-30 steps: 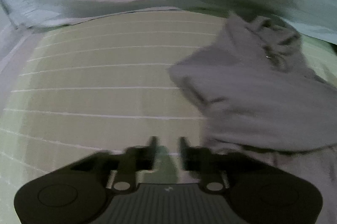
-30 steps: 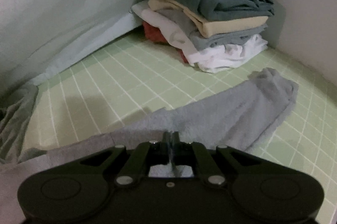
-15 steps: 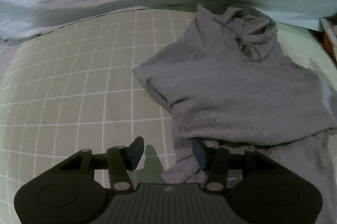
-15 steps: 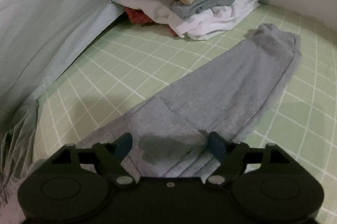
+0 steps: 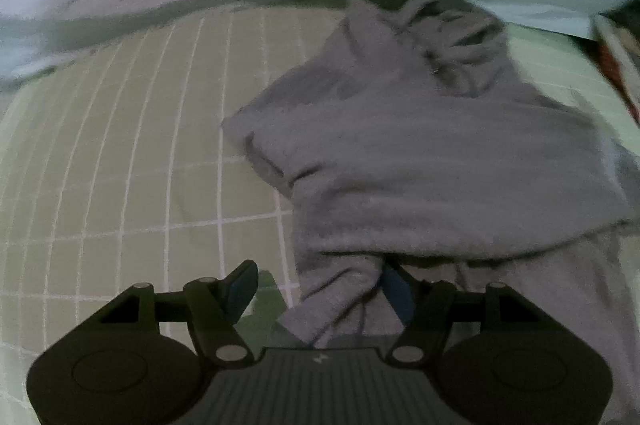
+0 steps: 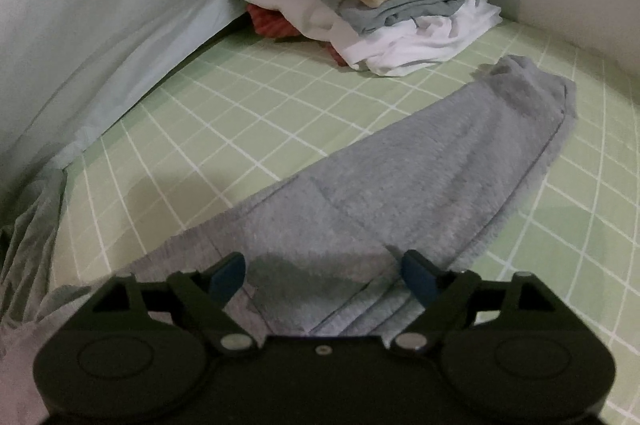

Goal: Fold clothes

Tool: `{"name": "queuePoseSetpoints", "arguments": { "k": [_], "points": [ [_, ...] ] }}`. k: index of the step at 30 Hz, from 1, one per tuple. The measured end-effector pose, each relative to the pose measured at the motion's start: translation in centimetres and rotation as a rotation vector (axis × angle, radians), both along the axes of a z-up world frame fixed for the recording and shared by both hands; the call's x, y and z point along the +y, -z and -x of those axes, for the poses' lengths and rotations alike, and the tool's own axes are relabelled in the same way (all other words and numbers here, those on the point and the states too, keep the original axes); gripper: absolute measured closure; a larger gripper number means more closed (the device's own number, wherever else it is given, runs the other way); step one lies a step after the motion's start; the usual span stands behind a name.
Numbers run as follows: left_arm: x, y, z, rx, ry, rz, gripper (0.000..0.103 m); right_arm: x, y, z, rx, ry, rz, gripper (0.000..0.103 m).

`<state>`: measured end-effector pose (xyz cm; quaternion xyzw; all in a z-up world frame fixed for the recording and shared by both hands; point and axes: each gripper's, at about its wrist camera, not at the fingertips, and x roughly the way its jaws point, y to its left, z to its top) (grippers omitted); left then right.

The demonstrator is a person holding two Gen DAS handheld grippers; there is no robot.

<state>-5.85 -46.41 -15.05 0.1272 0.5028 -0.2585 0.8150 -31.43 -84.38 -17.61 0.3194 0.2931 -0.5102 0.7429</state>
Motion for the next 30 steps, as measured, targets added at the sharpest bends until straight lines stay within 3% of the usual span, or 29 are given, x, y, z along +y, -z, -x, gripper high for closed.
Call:
{"name": "queuePoseSetpoints", "arguments": {
  "k": [1,2,7,11,14,16,18,22,24,26,27,28,30],
  "points": [
    [0.0,-0.1,-0.1,-0.001,-0.001,0.021,0.057,0.0,0.0,0.0,0.001,-0.003,-0.001,0.016],
    [0.0,-0.2,-0.3,-0.005,0.005,0.033,0.08,-0.1,0.0,0.1,0.001,-0.007,-0.002,0.017],
    [1.2,-1.7,-0.2,-0.104,-0.059,0.02,0.085,0.1,-0.1,0.3,0.021,-0.023,0.005,0.026],
    [2.6,-0.8,-1.0,-0.068,-0.129,-0.011,0.084,0.3,-0.1,0.4,0.029,-0.037,0.009,0.027],
    [2.3,-0.8,-0.8,-0.062,-0.118,-0.021,0.077,0.6,-0.3,0.4,0.013,-0.039,-0.002,0.028],
    [2.1,-0.9,-0.7,-0.07,-0.112,-0.036,0.067,0.8,-0.4,0.2,0.007,-0.055,0.005,0.028],
    [2.1,-1.0,-0.8,-0.071,-0.129,-0.045,0.044,1.0,-0.4,-0.1,0.014,-0.069,0.008,0.027],
    [3.1,-1.3,-1.0,-0.053,-0.183,-0.004,0.029,1.2,-0.2,-0.2,0.015,-0.074,0.001,0.027],
    [3.5,-1.5,-1.0,-0.052,-0.197,0.004,0.027,1.5,-0.2,-0.2,0.003,-0.094,0.003,0.039],
    [3.7,-1.7,-0.9,-0.056,-0.197,0.002,0.027,1.8,-0.3,-0.4,0.009,-0.131,0.017,0.074],
    [3.8,-1.7,-0.8,-0.057,-0.198,0.003,0.027,2.0,-0.5,-0.6,0.024,-0.148,0.03,0.08],
    [3.8,-1.9,-0.7,-0.06,-0.197,0.009,0.027,2.2,-0.7,-0.8,0.039,-0.165,0.043,0.095],
    [4.2,-2.3,-0.4,-0.069,-0.198,0.024,0.027,2.7,-1.4,-0.9,0.041,-0.182,0.067,0.099]
  ]
}}
